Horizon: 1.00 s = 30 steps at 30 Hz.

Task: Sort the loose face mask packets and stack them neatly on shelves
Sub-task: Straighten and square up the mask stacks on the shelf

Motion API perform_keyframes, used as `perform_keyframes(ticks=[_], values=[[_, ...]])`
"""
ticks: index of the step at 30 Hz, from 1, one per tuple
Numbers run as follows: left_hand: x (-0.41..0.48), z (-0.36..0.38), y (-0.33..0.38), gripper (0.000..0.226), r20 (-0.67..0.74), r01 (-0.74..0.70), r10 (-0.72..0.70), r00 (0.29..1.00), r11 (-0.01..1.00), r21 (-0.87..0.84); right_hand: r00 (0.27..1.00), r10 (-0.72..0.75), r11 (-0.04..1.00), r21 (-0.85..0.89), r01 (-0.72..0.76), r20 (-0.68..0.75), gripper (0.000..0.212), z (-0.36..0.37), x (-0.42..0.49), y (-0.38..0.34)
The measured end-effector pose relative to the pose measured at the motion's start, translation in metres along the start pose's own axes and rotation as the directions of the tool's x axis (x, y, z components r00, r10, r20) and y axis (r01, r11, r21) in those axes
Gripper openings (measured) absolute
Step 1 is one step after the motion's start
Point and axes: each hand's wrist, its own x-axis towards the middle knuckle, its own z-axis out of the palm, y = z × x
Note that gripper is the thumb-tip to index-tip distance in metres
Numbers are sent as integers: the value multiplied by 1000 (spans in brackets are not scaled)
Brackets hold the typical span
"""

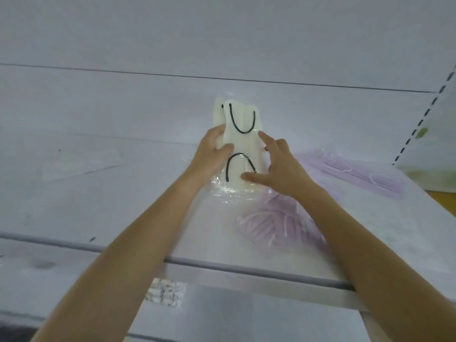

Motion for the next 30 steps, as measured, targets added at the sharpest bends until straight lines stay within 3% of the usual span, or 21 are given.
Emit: perform_keyframes(ticks=[3,6,9,12,16,20,24,27,30], values=[[-7,-28,13,70,-79,-142,142,987,990,6,998,1,990,144,8,-61,102,-12,2,-25],[-27,-54,32,91,-95,-189,175,980,969,-158,1000,13,958,287,-10,-6,79,-24,6,-58],[-56,-71,40,81,-119,-165,145,982,969,-183,999,-13,907,420,25,-32,62,-10,-1,-99],[-96,-101,34,66,-112,-128,105,988,966,-226,993,8,888,458,47,-117,61,30,-27,-145],[-176,-172,-7,72,-63,-56,51,997,995,-85,992,3,859,508,62,-127,64,105,-81,-202],[-262,-266,-61,76,-22,30,-32,999,996,-81,998,-36,813,580,54,-43,64,208,-144,-261],[-307,-340,-117,69,-123,253,-260,958,965,-66,979,-17,771,626,-117,204,67,306,-180,-296],[-318,-369,-156,52,-234,409,-424,875,906,-111,892,112,694,608,-386,439,60,360,-194,-305],[-317,-379,-195,35,-241,524,-535,809,844,-114,799,260,546,600,-585,542,50,395,-199,-303]])
